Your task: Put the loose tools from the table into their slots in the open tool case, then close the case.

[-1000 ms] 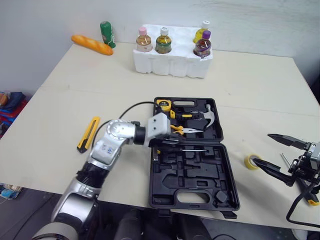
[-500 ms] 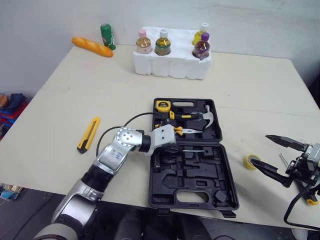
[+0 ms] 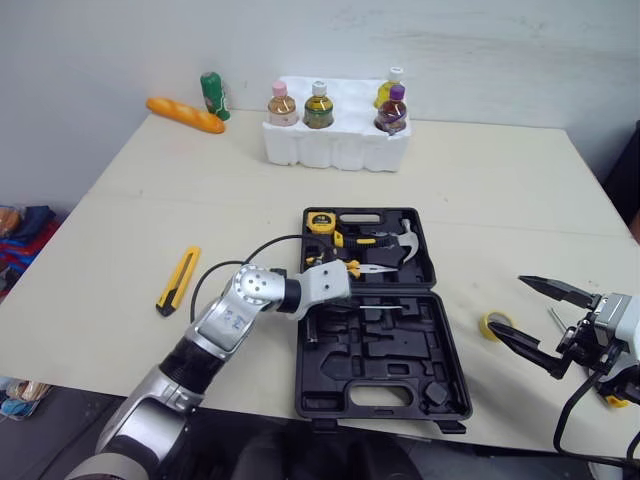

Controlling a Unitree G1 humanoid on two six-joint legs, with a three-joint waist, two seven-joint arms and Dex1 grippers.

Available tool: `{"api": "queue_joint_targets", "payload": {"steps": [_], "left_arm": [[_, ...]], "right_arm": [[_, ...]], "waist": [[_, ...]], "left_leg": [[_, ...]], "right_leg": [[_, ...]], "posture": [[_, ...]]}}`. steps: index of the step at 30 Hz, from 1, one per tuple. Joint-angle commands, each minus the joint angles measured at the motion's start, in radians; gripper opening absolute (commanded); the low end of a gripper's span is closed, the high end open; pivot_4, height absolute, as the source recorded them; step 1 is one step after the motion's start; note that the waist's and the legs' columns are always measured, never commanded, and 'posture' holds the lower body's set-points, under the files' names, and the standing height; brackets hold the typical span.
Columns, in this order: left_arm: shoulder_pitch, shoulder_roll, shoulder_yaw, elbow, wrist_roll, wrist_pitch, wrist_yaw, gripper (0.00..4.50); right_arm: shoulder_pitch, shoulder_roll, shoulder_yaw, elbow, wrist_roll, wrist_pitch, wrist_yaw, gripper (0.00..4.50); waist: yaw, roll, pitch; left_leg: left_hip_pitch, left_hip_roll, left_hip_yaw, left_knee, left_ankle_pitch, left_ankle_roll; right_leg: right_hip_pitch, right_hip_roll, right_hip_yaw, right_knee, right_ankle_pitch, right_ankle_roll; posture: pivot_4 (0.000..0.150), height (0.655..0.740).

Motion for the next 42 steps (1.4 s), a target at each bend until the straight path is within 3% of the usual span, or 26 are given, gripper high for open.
{"api": "queue_joint_targets", "payload": {"steps": [1, 5, 9, 12, 16, 17, 21, 28, 32, 37, 42], "left_arm": [[0.008, 0.090, 0.082, -0.061, -0.006, -0.292, -0.043, 0.01], [0.039, 0.110, 0.261, -0.068, -0.148, -0.298, -0.007, 0.01], [0.093, 0.203, 0.425, -0.032, -0.191, -0.285, 0.009, 1.14], [0.165, 0.285, 0.534, 0.012, -0.210, -0.224, 0.026, 2.66], [0.249, 0.374, 0.687, 0.086, -0.246, -0.185, 0.044, 4.23], [0.266, 0.396, 0.729, 0.127, -0.249, -0.193, 0.056, 4.41], [0.320, 0.449, 0.866, 0.254, -0.245, -0.218, 0.124, 4.41], [0.399, 0.500, 0.981, 0.459, -0.211, -0.314, 0.240, 4.41], [0.502, 0.521, 1.062, 0.573, -0.190, -0.274, 0.380, 4.41], [0.616, 0.486, 1.147, 0.501, -0.237, -0.180, 0.461, 4.41], [0.598, 0.419, 1.146, 0.354, -0.295, -0.128, 0.474, 4.41]], "right_arm": [[-0.038, -0.022, -0.051, 0.039, -0.021, -0.043, -0.031, 4.50], [-0.026, -0.058, -0.111, 0.129, -0.042, -0.080, -0.018, 4.50], [0.017, -0.090, -0.212, 0.223, -0.039, -0.107, -0.007, 4.50], [0.046, -0.102, -0.289, 0.327, -0.059, -0.165, -0.021, 4.50], [0.076, -0.096, -0.381, 0.460, -0.082, -0.242, -0.077, 4.50], [0.088, -0.096, -0.400, 0.497, -0.090, -0.244, -0.102, 4.50], [0.129, -0.103, -0.474, 0.640, -0.116, -0.246, -0.216, 4.50], [0.183, -0.065, -0.565, 0.807, -0.100, -0.354, -0.350, 4.50], [0.309, 0.088, -0.605, 0.871, -0.074, -0.395, -0.431, 4.50], [0.351, 0.100, -0.620, 0.891, -0.022, -0.392, -0.438, 4.50], [0.321, 0.090, -0.614, 0.863, 0.037, -0.355, -0.427, 4.50]], "waist": [[-0.001, 0.000, 0.001], [0.015, 0.002, 0.001], [0.019, 0.002, 0.002], [0.017, 0.002, 0.002], [0.006, 0.000, 0.004], [0.006, 0.000, 0.004], [0.004, -0.001, 0.005], [0.002, 0.000, 0.005], [0.006, -0.004, 0.002], [-0.007, 0.000, 0.003], [-0.018, -0.003, 0.002]], "left_leg": [[-0.003, 0.001, 0.001, 0.000, 0.002, 0.001], [-0.015, 0.001, 0.002, 0.000, 0.002, 0.002], [-0.019, 0.000, 0.002, 0.001, 0.001, 0.003], [-0.019, 0.000, 0.002, 0.000, 0.000, 0.002], [-0.019, 0.000, 0.003, -0.002, -0.003, 0.004], [-0.018, 0.000, 0.002, -0.004, -0.004, 0.004], [-0.017, 0.000, 0.003, -0.006, -0.003, 0.003], [-0.015, 0.000, 0.003, -0.008, -0.004, 0.003], [-0.016, 0.001, 0.002, -0.011, -0.005, 0.001], [-0.015, 0.002, 0.003, -0.011, -0.008, -0.002], [-0.008, 0.004, 0.003, -0.012, -0.008, -0.007]], "right_leg": [[-0.004, 0.001, 0.000, 0.000, 0.001, -0.001], [-0.016, 0.001, 0.000, -0.001, 0.001, -0.001], [-0.016, 0.001, -0.001, -0.005, 0.000, 0.002], [-0.016, 0.001, -0.001, -0.010, 0.000, 0.002], [-0.016, 0.001, -0.001, -0.010, 0.000, 0.003], [-0.016, 0.001, -0.001, -0.010, -0.001, 0.003], [-0.016, 0.000, 0.000, -0.010, -0.001, 0.002], [-0.016, -0.001, 0.000, -0.010, -0.001, 0.001], [-0.017, -0.001, -0.002, -0.011, -0.003, -0.002], [-0.017, -0.002, -0.001, -0.009, -0.006, -0.004], [-0.012, -0.002, 0.000, -0.009, -0.004, -0.009]], "posture": [[0.150, 0.7400], [0.150, 0.7400], [0.150, 0.7400], [0.150, 0.7400], [0.150, 0.7400], [0.150, 0.7400], [0.150, 0.7400], [0.150, 0.7400], [0.150, 0.7400], [0.150, 0.7400], [0.150, 0.7400]]}}
